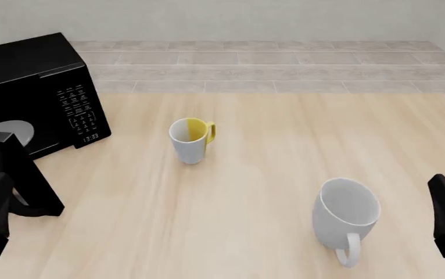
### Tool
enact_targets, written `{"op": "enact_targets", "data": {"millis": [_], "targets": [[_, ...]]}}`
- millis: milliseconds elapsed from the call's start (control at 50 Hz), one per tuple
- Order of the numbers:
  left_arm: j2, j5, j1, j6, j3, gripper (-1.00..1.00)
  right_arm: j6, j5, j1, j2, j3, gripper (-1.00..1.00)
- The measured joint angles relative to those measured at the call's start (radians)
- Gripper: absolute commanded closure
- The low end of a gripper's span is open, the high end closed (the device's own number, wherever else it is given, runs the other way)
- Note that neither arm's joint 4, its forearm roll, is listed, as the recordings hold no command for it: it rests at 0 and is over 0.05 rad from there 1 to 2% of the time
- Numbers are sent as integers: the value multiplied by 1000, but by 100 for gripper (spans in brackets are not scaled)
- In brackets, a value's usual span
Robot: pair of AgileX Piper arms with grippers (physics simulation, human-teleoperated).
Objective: Close the microwave.
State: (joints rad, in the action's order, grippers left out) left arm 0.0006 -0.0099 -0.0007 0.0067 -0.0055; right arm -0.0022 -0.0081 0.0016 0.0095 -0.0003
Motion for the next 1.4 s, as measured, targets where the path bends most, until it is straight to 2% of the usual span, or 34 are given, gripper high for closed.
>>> {"op": "enact_targets", "data": {"millis": [440,600,760,1080,1240,1400], "targets": [[5,7,39,-1,4,-100,-3,-59,20,63,-1,-100],[104,-57,56,-22,5,-100,2,-61,34,70,-1,-100],[309,-248,76,-20,5,-100,5,-63,48,79,0,-100],[996,-867,108,-33,2,-100,17,-73,64,96,0,-100],[1210,-1051,130,-42,-17,-100,22,-54,72,73,0,-100],[1340,-1178,143,-56,-49,-100,21,-32,81,44,0,-100]]}}
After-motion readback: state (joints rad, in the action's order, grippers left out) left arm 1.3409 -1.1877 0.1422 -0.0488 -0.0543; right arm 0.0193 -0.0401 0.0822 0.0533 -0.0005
